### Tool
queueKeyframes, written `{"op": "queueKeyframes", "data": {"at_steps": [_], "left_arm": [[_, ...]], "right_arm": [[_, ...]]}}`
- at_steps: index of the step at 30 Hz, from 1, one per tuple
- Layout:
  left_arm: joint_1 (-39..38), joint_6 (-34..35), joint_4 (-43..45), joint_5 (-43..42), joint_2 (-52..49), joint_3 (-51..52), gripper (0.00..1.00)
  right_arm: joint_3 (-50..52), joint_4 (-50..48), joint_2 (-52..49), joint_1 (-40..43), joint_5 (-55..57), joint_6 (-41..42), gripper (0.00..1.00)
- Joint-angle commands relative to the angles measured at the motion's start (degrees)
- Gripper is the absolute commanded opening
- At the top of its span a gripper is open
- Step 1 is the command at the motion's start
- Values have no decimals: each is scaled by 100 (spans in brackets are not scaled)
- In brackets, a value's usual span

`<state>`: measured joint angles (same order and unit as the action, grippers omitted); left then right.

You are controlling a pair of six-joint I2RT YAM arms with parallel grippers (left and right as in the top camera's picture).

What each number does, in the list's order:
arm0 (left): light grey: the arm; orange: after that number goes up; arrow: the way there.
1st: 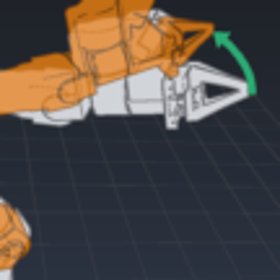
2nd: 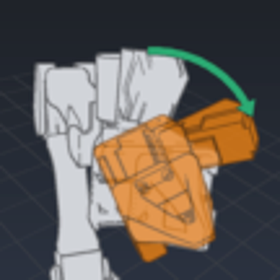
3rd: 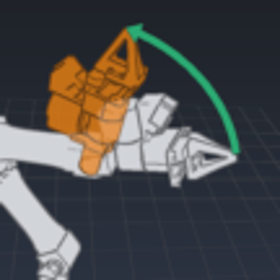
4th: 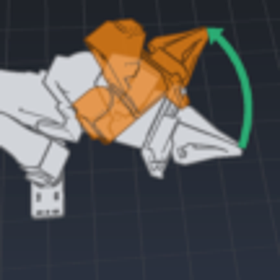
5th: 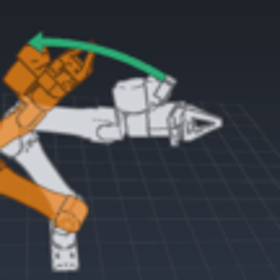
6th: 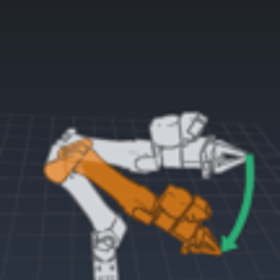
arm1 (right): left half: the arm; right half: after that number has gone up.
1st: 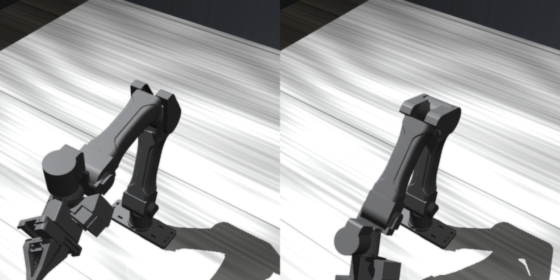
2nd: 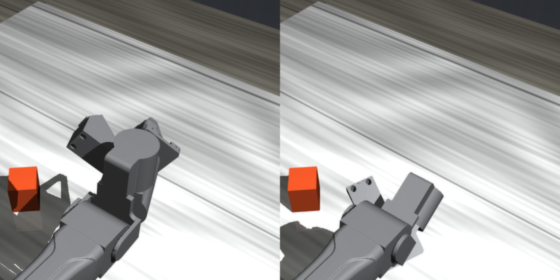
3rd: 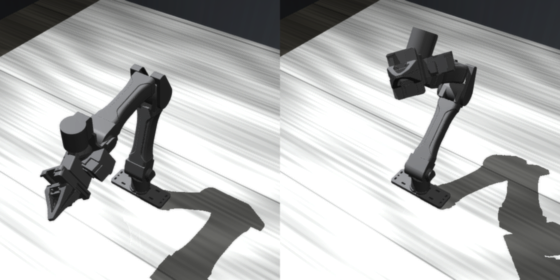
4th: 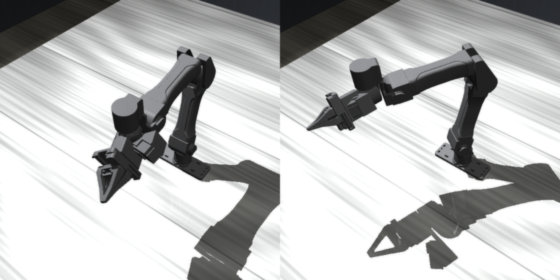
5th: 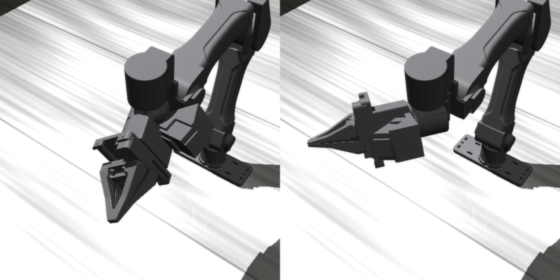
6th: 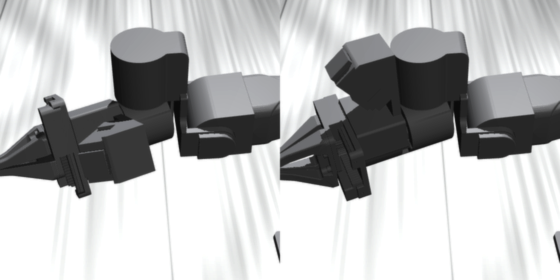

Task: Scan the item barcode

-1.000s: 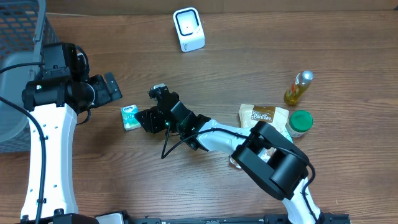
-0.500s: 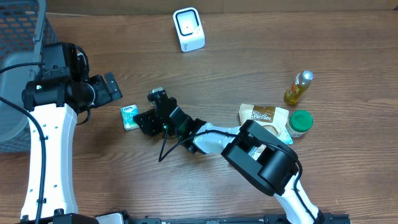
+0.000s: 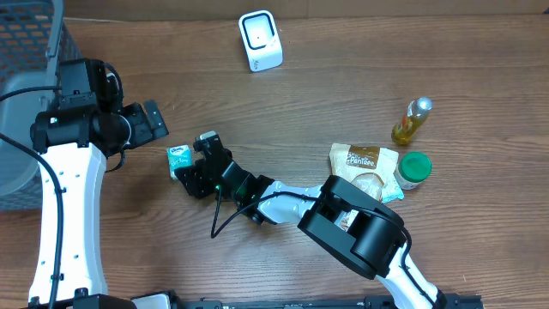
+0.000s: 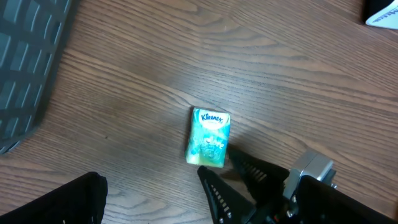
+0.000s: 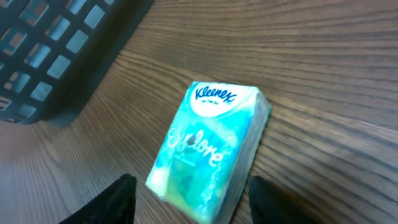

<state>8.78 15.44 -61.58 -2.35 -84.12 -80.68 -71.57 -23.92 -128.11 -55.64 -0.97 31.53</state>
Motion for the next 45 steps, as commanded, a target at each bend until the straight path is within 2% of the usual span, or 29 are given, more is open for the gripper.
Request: {"op": "queueKeyframes", "data": {"at_steps": [1,7,24,26,30,31,38,45], "left_arm": [[20,39,9,-52,48,-79,100],[20,39,9,-55,48,-79,100],[20,39,9,-55,48,-79,100],[20,39,7,-52,48,-79,100],[20,39,9,-55,48,-79,100],[20,39,7,-55,48,-79,99],[20,39,7,-55,48,-79,100],[20,39,7,-55,48,-79,100]], "right_arm": [[11,-17,-39,26,138,22,55],[11,24,-39,26,273,22,44],[11,-96,-391,24,372,20,44],[11,-136,-391,24,369,20,38],[11,-146,-369,72,363,13,4],[11,-98,-341,105,363,13,4],[11,1075,264,428,348,-2,4],[11,2918,1091,826,343,-2,4]]}}
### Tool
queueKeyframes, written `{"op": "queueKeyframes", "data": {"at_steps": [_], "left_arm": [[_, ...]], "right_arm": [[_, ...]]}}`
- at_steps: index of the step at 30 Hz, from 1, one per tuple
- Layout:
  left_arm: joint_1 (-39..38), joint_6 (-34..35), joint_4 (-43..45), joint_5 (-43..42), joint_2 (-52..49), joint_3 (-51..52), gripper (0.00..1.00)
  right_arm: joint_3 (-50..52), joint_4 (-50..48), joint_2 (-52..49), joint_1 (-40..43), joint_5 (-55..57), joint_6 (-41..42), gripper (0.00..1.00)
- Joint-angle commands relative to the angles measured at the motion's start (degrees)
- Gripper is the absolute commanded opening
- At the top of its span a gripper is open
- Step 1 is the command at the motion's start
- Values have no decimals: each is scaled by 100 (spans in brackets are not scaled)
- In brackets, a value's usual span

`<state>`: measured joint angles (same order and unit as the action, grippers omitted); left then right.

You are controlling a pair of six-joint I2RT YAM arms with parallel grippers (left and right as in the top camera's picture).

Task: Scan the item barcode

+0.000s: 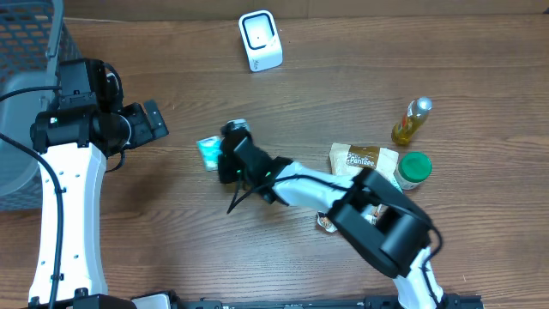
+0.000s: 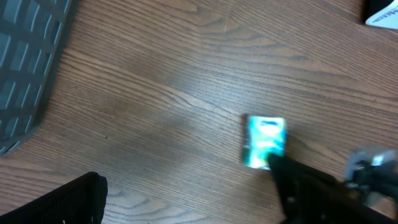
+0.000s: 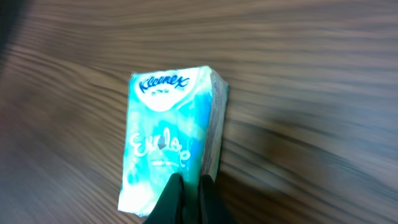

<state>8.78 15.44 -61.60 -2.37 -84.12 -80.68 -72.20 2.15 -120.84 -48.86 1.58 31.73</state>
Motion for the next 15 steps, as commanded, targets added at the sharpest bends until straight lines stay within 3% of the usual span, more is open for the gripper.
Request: {"op": "queueKeyframes", "data": {"at_steps": [1,11,15], "left_arm": [[20,39,11,-52,48,-79,100],[20,39,9,-52,48,-79,100],[20,39,9,-52,48,-79,100]], "right_arm": [[74,575,433,205,81,-22,4],[74,3075,577,586,-1049,-24,4],[72,3617,577,557,-1073,-68,10]]}}
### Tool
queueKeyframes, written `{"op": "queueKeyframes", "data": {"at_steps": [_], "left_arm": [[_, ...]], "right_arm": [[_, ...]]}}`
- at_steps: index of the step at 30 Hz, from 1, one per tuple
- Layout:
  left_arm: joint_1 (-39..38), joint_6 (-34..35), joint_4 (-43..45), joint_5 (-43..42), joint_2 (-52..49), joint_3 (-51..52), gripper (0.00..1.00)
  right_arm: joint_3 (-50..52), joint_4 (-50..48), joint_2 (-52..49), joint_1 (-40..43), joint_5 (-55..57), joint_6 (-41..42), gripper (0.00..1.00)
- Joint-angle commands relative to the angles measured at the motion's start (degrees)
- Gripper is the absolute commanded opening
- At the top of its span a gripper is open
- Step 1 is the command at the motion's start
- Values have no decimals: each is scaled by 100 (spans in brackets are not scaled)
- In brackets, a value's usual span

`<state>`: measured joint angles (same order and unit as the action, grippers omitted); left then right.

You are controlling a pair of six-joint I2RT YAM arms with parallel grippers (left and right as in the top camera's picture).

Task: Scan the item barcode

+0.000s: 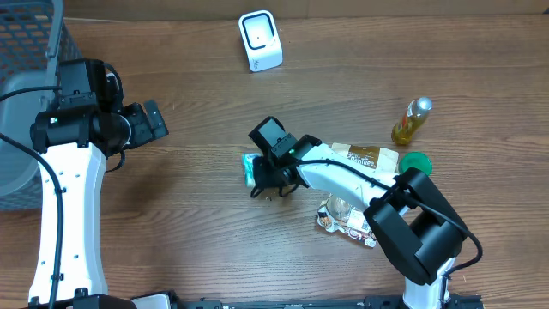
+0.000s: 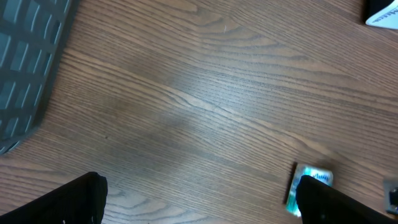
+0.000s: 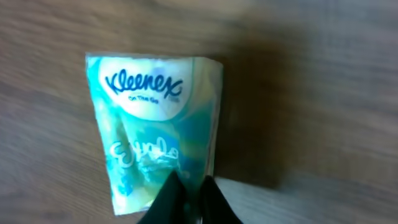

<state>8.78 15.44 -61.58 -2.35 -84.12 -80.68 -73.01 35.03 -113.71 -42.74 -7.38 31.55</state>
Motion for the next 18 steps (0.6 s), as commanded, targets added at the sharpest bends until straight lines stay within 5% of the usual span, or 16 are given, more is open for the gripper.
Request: {"op": "queueKeyframes", "data": {"at_steps": [1,8,14,18], "left_arm": [[20,39,7,-55,48,-79,99],[20,39,7,-52,48,-79,100],[20,39,7,-52,48,-79,100],[20,39,7,-55,48,-79,99]], "right_arm": [[153,466,-136,-70,-170,-59,11],[116,1121,267,-74,116,-203,21],[-35,1147,929,-74,369,-352,52],[-496,1381,1220,-96,387,-623,53]]}}
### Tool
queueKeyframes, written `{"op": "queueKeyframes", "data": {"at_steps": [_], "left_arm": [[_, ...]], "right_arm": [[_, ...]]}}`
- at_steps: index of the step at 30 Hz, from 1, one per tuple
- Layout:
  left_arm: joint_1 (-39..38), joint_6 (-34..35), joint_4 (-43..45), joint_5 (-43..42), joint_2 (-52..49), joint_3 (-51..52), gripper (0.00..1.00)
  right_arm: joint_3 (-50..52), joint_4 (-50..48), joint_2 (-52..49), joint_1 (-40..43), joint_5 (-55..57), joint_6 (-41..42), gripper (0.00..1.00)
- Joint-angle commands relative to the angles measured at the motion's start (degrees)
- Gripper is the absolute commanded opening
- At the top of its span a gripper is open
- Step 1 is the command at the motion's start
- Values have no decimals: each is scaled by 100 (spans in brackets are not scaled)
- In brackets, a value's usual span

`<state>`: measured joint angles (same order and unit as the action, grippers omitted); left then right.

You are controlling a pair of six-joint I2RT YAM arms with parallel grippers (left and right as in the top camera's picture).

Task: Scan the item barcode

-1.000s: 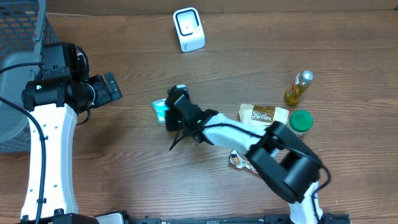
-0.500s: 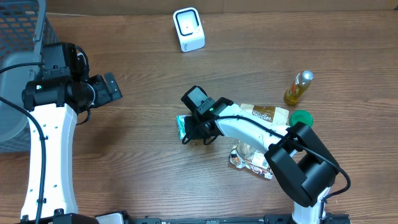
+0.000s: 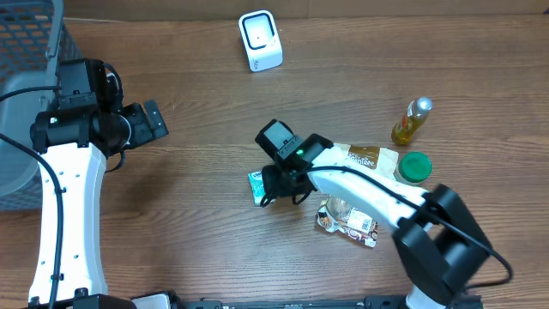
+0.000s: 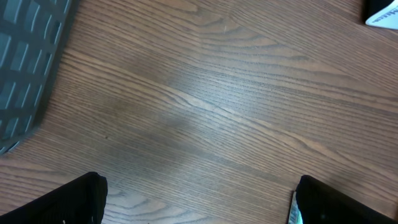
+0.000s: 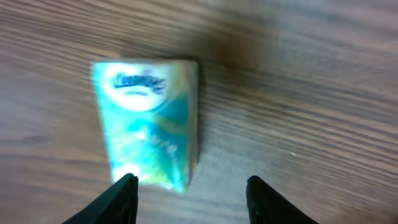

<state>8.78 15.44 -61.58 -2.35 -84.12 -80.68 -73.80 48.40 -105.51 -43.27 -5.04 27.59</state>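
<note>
A teal Kleenex tissue pack (image 3: 256, 187) lies flat on the wood table near its middle, blurred in the right wrist view (image 5: 149, 121). My right gripper (image 5: 193, 200) is open just behind it, its left finger (image 5: 121, 198) by the pack's near edge, and nothing is held. From above the right gripper (image 3: 280, 196) is beside the pack. The white barcode scanner (image 3: 260, 40) stands at the far edge. My left gripper (image 4: 199, 205) is open over bare wood at the left (image 3: 144, 123); a sliver of the pack (image 4: 291, 211) shows beside its right finger.
A grey mesh basket (image 3: 26, 51) fills the far left corner. At the right are a Pantene bag (image 3: 364, 159), a green-lidded jar (image 3: 415, 168), a yellow oil bottle (image 3: 412, 120) and a printed packet (image 3: 347, 221) under the right arm.
My right gripper was shut on the tissue pack; now it is open and the pack lies on the table, slightly nearer the front edge. The left arm has not moved.
The pack first lay at the left with my open right gripper around it. Then the gripper was shut on it and held it farther right, then near the table's middle. Now the pack lies there, let go.
</note>
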Motion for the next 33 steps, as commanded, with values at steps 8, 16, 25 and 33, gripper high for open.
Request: {"op": "queueKeyframes", "data": {"at_steps": [8,16,25,33], "left_arm": [[20,39,7,-55,48,-79,100],[20,39,7,-55,48,-79,100],[20,39,7,-55,48,-79,100],[20,39,7,-52,48,-79,99]], "right_arm": [[-951,229,457,-612,354,-295,55],[-723,-144,256,-992,629,-164,53],[-529,-601,219,-1010,970,-221,57],[-525,-868,208,-999,501,-254,71]]}}
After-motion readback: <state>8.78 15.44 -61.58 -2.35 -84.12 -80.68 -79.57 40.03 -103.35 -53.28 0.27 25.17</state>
